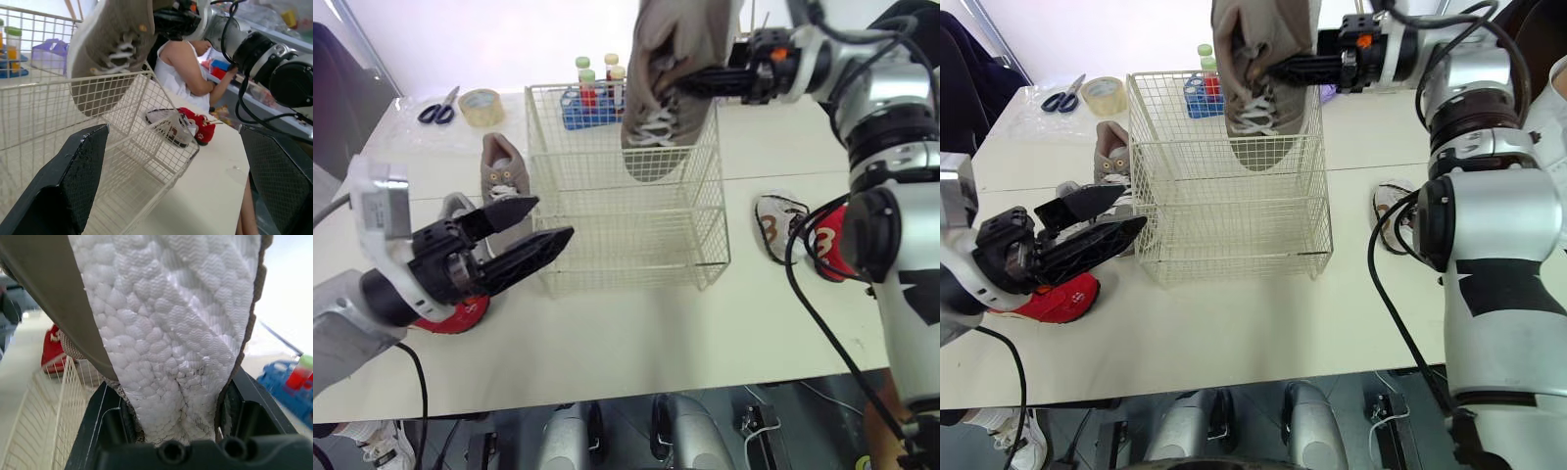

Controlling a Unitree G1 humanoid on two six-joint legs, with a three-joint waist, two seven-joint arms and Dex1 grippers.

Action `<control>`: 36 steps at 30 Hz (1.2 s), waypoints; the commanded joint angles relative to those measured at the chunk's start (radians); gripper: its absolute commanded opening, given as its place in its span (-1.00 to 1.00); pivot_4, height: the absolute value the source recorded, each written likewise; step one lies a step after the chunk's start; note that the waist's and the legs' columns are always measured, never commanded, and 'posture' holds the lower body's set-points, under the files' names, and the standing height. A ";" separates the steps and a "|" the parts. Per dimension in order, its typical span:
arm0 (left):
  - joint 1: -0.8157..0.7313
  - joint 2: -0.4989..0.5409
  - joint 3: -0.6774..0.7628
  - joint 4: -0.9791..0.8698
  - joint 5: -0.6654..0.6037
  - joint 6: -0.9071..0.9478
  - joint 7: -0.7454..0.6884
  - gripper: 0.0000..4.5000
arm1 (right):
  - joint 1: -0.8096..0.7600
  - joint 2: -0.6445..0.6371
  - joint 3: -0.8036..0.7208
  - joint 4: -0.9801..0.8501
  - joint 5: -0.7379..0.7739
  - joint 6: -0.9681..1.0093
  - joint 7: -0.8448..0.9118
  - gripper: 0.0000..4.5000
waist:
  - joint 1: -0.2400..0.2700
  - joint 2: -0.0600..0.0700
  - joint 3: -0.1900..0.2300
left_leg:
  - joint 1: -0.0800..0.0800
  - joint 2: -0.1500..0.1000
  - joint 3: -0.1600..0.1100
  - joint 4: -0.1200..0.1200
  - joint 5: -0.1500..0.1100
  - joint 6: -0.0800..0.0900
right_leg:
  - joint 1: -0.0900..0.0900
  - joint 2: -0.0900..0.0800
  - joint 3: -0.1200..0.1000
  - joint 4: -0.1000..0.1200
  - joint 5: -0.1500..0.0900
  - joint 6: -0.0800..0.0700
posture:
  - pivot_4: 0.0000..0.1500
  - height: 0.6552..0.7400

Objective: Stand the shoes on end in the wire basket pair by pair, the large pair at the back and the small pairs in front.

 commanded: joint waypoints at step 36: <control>-0.173 0.044 -0.046 0.165 0.395 0.008 0.248 1.00 | 0.429 -0.126 -0.230 -0.991 0.397 0.537 -0.226 0.98 | 0.005 0.000 0.000 | 0.001 0.001 -0.001 0.002 0.001 -0.001 | 0.001 0.001 0.000 0.003 0.000 0.000 | 1.00 1.00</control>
